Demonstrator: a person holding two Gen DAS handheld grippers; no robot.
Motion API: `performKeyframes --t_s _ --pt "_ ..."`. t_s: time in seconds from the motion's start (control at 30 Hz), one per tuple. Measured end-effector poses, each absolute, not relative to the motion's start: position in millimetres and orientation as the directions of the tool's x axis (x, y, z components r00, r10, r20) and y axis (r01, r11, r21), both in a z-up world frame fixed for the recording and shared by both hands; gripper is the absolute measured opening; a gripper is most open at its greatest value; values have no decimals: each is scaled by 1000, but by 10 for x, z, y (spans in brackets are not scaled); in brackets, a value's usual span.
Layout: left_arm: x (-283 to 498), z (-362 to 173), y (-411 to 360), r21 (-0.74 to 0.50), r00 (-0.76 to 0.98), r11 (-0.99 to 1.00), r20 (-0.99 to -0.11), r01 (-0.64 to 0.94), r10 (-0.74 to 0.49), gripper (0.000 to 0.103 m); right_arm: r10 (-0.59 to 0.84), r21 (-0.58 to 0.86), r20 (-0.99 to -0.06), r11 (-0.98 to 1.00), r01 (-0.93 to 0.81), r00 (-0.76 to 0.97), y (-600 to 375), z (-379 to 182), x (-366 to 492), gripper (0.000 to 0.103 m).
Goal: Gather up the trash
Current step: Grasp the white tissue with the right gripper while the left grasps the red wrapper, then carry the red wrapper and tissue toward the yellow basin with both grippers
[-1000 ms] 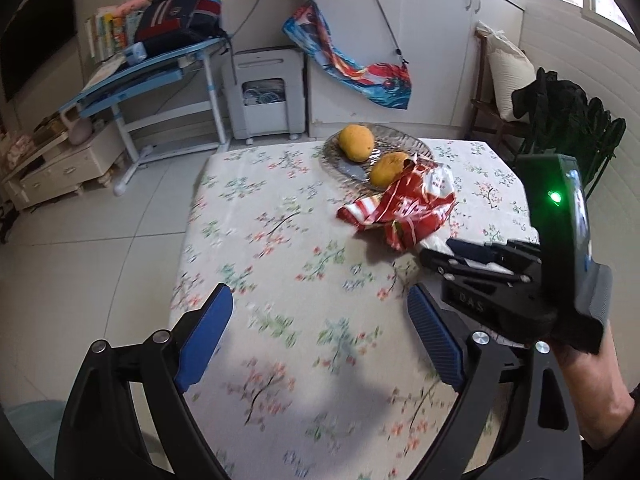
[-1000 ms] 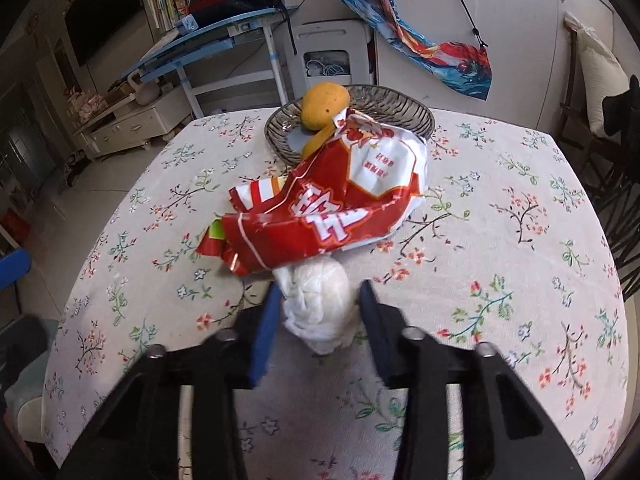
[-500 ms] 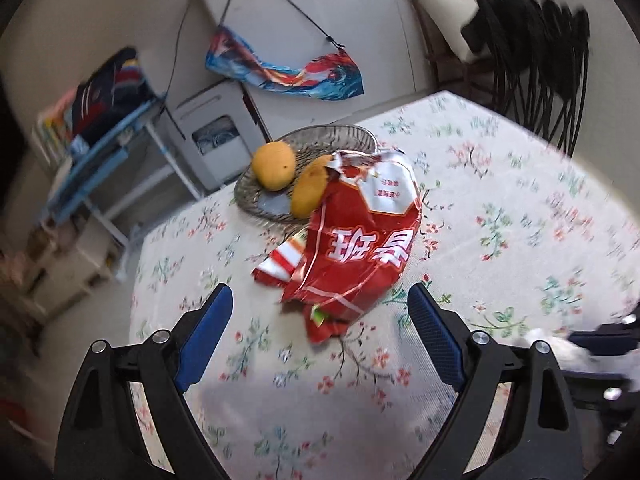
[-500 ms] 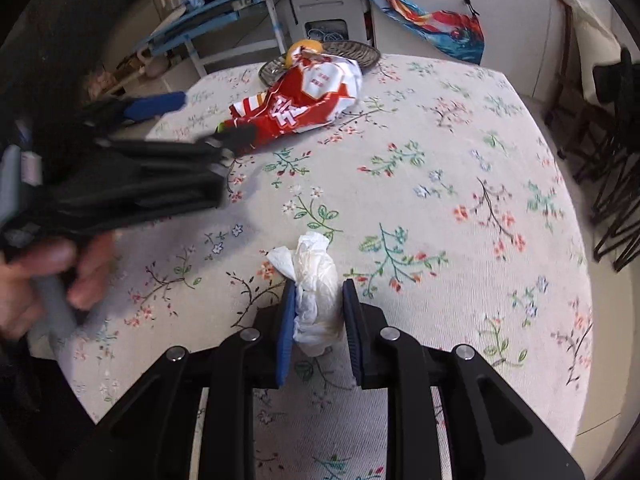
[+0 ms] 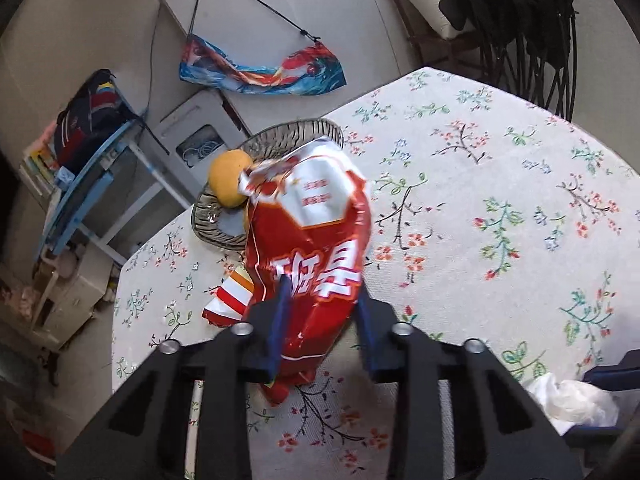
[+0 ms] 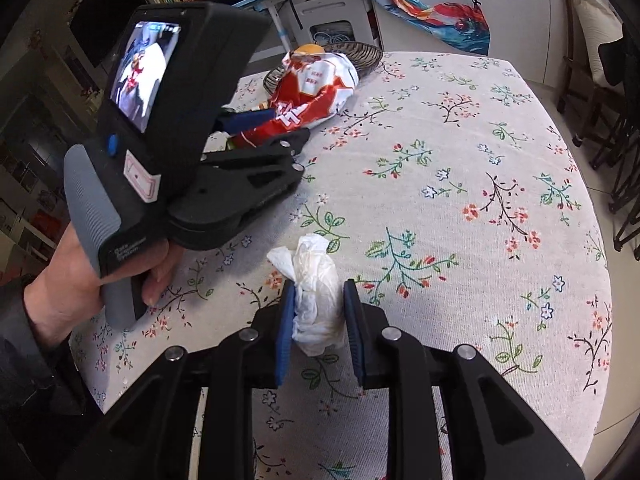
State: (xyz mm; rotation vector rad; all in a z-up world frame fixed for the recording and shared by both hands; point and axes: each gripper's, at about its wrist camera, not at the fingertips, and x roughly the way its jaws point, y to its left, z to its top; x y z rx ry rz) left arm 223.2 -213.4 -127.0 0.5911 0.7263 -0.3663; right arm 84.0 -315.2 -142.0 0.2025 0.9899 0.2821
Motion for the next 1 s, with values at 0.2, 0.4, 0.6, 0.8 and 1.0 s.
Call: performKeyframes --t_s 0.2,0.4,0.6,0.8,1.0 --pt "2073 -1003 -1912 260 681 840 -713 477 -166 17 352 340 -772 932 -125 529 -3203 -1405 825 25" --pt "1763 -712 -1494 33 611 889 -738 456 -286 14 394 412 -735 906 -99 551 -3251 -1364 760 25" --pt "1222 -517 -1221 -45 622 902 -710 430 -331 14 421 450 -663 885 -120 619 -3193 -1136 538 25" --pt "631 -452 -1040 -45 639 906 -694 420 -331 14 424 462 -592 875 -143 685 -3075 -997 177 25" --pt "136 -354 -797 -39 654 912 -684 408 -322 14 442 492 -528 855 -163 726 -3020 -966 -299 25"
